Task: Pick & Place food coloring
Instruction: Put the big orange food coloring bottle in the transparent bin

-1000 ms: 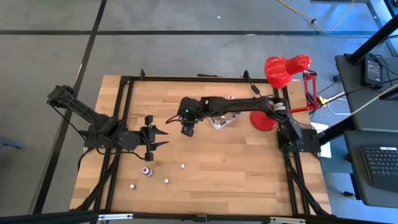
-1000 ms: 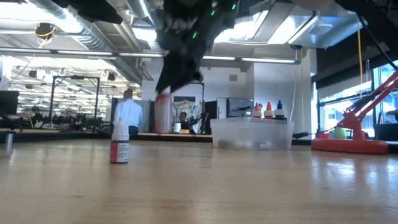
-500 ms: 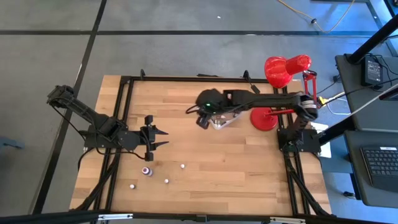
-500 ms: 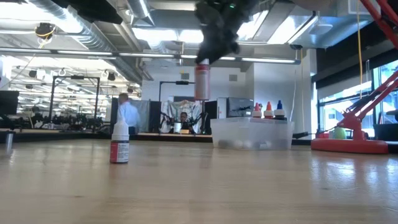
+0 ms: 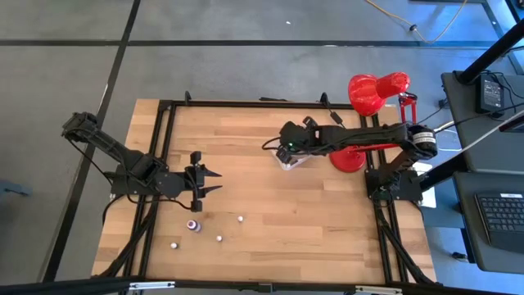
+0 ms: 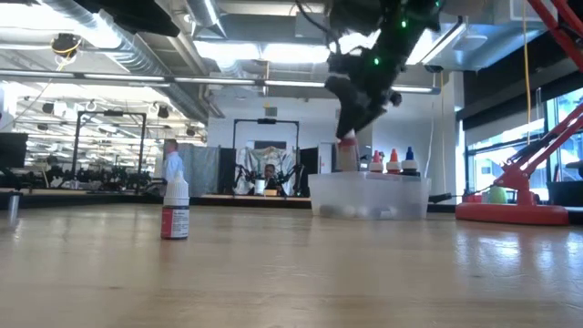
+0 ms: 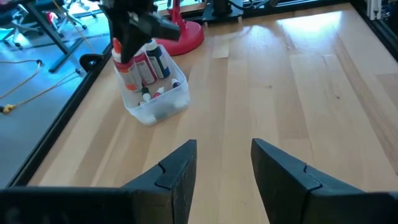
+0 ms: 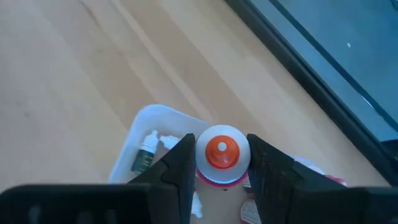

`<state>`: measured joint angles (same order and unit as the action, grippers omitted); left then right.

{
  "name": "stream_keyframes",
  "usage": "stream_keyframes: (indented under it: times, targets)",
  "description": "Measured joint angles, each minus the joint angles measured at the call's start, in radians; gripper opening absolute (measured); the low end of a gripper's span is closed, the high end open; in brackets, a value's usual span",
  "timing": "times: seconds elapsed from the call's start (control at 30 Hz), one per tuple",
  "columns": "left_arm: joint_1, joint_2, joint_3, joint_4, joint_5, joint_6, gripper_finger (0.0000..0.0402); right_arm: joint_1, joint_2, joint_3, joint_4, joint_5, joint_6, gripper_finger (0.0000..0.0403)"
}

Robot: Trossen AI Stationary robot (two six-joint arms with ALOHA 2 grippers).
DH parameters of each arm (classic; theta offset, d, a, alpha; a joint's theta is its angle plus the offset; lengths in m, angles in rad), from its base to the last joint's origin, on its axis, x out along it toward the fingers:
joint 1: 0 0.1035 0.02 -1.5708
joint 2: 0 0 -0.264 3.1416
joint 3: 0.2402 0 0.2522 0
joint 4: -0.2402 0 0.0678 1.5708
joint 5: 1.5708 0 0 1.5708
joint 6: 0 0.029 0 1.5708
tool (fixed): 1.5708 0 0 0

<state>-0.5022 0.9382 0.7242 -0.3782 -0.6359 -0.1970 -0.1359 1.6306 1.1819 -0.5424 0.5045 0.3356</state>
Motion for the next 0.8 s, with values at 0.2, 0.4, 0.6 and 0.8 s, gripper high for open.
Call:
stream_keyframes:
  times: [0.2, 0.4, 0.6, 0.8]
  targets:
    - [0.0, 0.0, 0.0, 0.0, 0.0, 0.0, 0.0152, -0.018, 0.0, -0.092, 0.082, 0.064, -0.051, 0.0122]
    - [0.0, 0.0, 0.0, 0.0, 0.0, 0.0, 0.0149, -0.017, 0.0, -0.137, 0.141, 0.071, -0.085, 0.0122]
    - [0.0, 0.0, 0.0, 0.0, 0.0, 0.0, 0.0151, -0.018, 0.0, -0.183, 0.187, 0.07, -0.133, 0.0122]
    - [0.0, 0.0, 0.0, 0.0, -0.001, 0.0, 0.0151, -0.019, 0.0, -0.207, 0.205, 0.042, -0.128, 0.0122]
